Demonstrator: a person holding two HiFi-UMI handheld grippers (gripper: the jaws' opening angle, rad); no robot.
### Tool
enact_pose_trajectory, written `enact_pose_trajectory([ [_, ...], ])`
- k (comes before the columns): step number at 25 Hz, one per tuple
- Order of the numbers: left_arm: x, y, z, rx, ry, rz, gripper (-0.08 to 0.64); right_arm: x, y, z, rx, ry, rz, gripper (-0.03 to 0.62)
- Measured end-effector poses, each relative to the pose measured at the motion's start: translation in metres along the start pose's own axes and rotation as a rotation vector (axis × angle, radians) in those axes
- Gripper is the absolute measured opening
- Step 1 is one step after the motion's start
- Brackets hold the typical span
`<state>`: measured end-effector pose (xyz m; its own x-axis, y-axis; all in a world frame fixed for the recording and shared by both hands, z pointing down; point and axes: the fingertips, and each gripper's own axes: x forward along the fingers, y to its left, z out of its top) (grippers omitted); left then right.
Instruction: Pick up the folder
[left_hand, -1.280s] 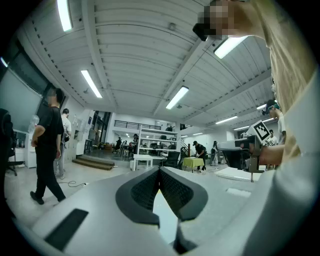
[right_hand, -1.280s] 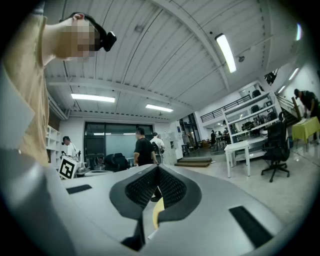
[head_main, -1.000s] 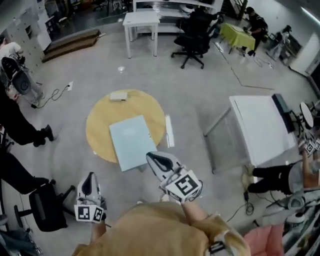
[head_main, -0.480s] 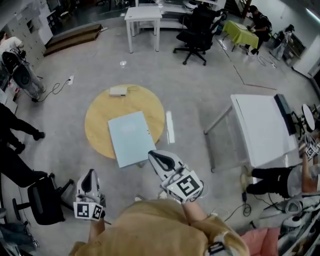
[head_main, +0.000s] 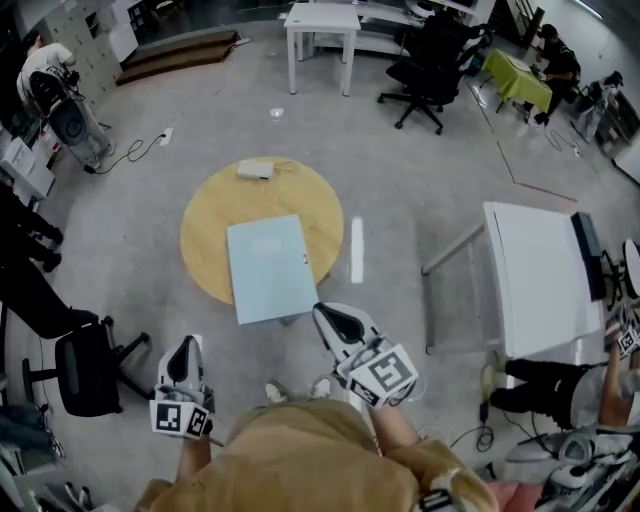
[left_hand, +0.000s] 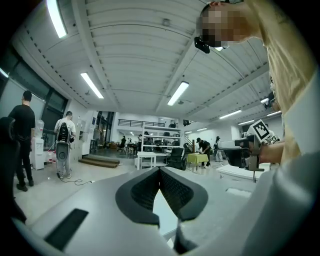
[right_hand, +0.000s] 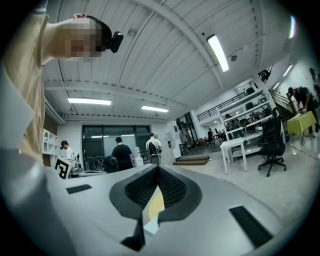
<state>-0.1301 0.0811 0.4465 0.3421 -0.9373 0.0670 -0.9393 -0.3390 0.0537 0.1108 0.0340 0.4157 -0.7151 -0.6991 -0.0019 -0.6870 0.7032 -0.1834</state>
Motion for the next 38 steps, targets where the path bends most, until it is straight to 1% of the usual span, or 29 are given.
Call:
enact_pose_trajectory([
  [7, -0.008, -0.017, 0.0, 0.019, 0.001, 0.066, 0.003, -0.009, -0.006, -0.007, 0.025, 0.013, 0.08, 0.0],
  [10, -0.012, -0.022, 0.004, 0.026, 0.006, 0.076, 0.003, -0.012, -0.006, -0.006, 0.036, 0.016, 0.096, 0.0],
  [14, -0.013, -0.02, -0.001, 0.017, 0.014, 0.082, 0.003, -0.013, -0.003, -0.009, 0.035, 0.025, 0.104, 0.0],
  [20, -0.005, -0.005, -0.01, 0.005, 0.0, 0.05, 0.003, -0.001, 0.001, -0.021, 0.022, 0.037, 0.077, 0.0],
  [22, 0.003, 0.003, -0.01, -0.004, -0.005, 0.036, 0.003, 0.006, -0.001, -0.018, 0.021, 0.037, 0.059, 0.0],
  [25, 0.022, 0.016, 0.0, -0.008, -0.019, 0.013, 0.003, 0.019, -0.003, -0.007, 0.016, 0.041, 0.039, 0.0],
  [31, 0.057, 0.057, 0.006, -0.015, -0.032, -0.05, 0.003, 0.062, -0.005, -0.002, 0.004, 0.044, -0.009, 0.0],
  [38, 0.094, 0.112, 0.007, -0.036, -0.037, -0.103, 0.003, 0.118, -0.005, -0.003, -0.005, 0.066, -0.059, 0.0],
])
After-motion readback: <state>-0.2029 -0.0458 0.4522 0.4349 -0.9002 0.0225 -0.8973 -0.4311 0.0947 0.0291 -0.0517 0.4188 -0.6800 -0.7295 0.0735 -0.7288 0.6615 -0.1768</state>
